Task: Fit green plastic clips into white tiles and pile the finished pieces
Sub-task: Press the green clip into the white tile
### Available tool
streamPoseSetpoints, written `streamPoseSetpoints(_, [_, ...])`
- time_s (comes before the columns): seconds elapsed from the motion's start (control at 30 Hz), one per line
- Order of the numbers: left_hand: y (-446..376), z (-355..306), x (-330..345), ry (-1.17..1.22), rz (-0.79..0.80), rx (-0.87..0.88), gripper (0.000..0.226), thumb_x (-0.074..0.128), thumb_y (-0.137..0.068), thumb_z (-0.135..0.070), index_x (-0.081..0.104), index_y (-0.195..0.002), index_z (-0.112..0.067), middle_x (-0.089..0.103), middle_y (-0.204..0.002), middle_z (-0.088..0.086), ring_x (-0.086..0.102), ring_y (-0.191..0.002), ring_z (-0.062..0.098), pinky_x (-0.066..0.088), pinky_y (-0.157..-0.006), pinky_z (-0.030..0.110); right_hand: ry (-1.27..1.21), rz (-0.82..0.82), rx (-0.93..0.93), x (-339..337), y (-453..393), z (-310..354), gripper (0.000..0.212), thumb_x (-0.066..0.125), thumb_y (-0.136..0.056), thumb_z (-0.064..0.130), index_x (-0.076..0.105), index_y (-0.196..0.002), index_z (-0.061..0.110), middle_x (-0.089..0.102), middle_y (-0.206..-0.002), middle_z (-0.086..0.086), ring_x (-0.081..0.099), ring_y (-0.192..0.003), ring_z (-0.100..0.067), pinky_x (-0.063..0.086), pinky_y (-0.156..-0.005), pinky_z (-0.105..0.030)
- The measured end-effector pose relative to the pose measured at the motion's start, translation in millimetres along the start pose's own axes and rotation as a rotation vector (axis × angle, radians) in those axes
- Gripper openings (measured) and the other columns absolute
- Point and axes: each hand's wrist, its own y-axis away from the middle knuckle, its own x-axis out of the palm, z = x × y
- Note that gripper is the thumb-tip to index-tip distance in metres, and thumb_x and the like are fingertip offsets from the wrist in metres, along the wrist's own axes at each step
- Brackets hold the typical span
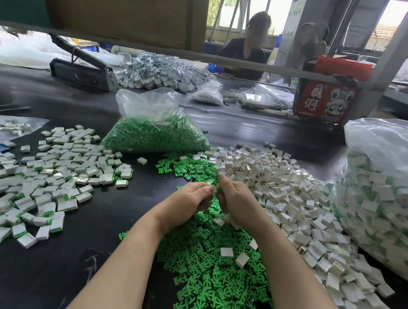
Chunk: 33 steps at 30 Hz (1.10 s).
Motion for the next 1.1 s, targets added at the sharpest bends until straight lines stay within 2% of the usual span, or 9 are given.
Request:
streamPoseSetpoints(0.1, [-1.3,1.4,-1.7,-0.023,-0.040,0.010,0.023,0.040,-0.106,-0.020,0.048,-0.087,-0.010,0.040,-0.068,-0.007,0.037,-0.065,0.011,0.034,-0.064,0.019,-0.060,-0.048,0.033,-1.0,-0.6,1.0,0.049,0.036,-0.105,0.030,0.038,-0.057,0.018,0.033,-0.051,0.002,0.027,-0.046,-0.013,0.024,-0.054,-0.033])
streamPoseSetpoints(0.2, [-1.3,1.2,-2.7,-0.018,-0.053,0.023,0.028,0.040,-0.106,-0.021,0.047,-0.080,-0.014,0.042,-0.064,-0.012,0.039,-0.058,0.002,0.038,-0.059,0.011,-0.150,-0.095,0.062,-3.3,-0.2,2.7,0.047,0.039,-0.104,0.023,0.038,-0.057,0.018,0.035,-0.046,0.009,0.029,-0.043,-0.008,0.026,-0.050,-0.026])
streamPoseSetpoints(0.4, [-1.6,2.4,-1.4,0.005,-0.041,0.025,0.028,0.041,-0.099,-0.034,0.045,-0.077,-0.017,0.042,-0.065,-0.010,0.036,-0.060,0.008,0.034,-0.060,0.019,-0.282,-0.081,0.094,-8.2,4.3,5.8,0.032,0.042,-0.099,0.011,0.046,-0.067,0.013,0.038,-0.052,0.004,0.030,-0.040,-0.005,0.026,-0.039,-0.015])
streamPoseSetpoints(0.5, [-2.7,4.1,-2.4,0.118,-0.076,0.025,0.024,0.043,-0.102,-0.027,0.050,-0.082,-0.016,0.045,-0.069,-0.010,0.043,-0.065,0.005,0.040,-0.070,0.018,-0.337,-0.007,0.042,-9.9,6.0,5.6,0.021,0.048,-0.100,0.012,0.052,-0.079,0.009,0.040,-0.058,0.002,0.034,-0.047,-0.007,0.029,-0.048,-0.017])
streamPoseSetpoints(0.57, [-2.7,5.1,-3.4,0.147,-0.101,0.012,0.021,0.047,-0.096,-0.035,0.055,-0.088,-0.016,0.048,-0.075,-0.007,0.047,-0.071,0.007,0.042,-0.076,0.022,-0.351,0.019,-0.012,-11.0,6.5,6.4,0.018,0.052,-0.099,0.016,0.056,-0.084,0.007,0.043,-0.058,0.004,0.036,-0.049,-0.007,0.031,-0.050,-0.018])
streamPoseSetpoints(0.73, [-3.3,7.1,-4.7,0.143,-0.097,0.012,0.023,0.047,-0.091,-0.039,0.055,-0.086,-0.017,0.048,-0.073,-0.008,0.047,-0.073,0.008,0.040,-0.082,0.031,-0.210,0.008,-0.083,-8.2,5.8,7.7,0.025,0.053,-0.100,0.018,0.058,-0.086,-0.001,0.045,-0.060,0.002,0.037,-0.051,-0.008,0.032,-0.051,-0.021])
streamPoseSetpoints(0.8, [-3.9,6.9,-4.4,0.148,-0.092,0.011,0.023,0.048,-0.090,-0.039,0.054,-0.084,-0.018,0.048,-0.071,-0.011,0.046,-0.071,0.007,0.040,-0.082,0.031,-0.200,0.013,-0.085,-6.9,5.1,8.1,0.025,0.050,-0.101,0.015,0.055,-0.088,-0.005,0.042,-0.062,0.000,0.037,-0.053,-0.009,0.031,-0.053,-0.024])
streamPoseSetpoints(0.93, [-4.3,6.2,-3.4,0.168,-0.095,0.011,0.022,0.049,-0.089,-0.037,0.053,-0.087,-0.015,0.048,-0.071,-0.012,0.046,-0.076,0.008,0.044,-0.083,0.027,-0.186,0.011,-0.096,-5.5,4.6,10.7,0.022,0.045,-0.102,0.010,0.049,-0.080,0.008,0.041,-0.063,0.002,0.036,-0.053,-0.008,0.031,-0.052,-0.022])
streamPoseSetpoints(1.1, [-3.4,3.5,-1.3,0.106,-0.106,0.043,0.024,0.040,-0.105,-0.017,0.050,-0.084,-0.013,0.045,-0.067,-0.013,0.043,-0.065,0.003,0.043,-0.067,0.015,-0.100,-0.044,-0.110,-1.4,3.2,9.1,0.024,0.050,-0.100,0.014,0.051,-0.077,0.009,0.039,-0.060,0.002,0.034,-0.057,-0.014,0.028,-0.060,-0.039])
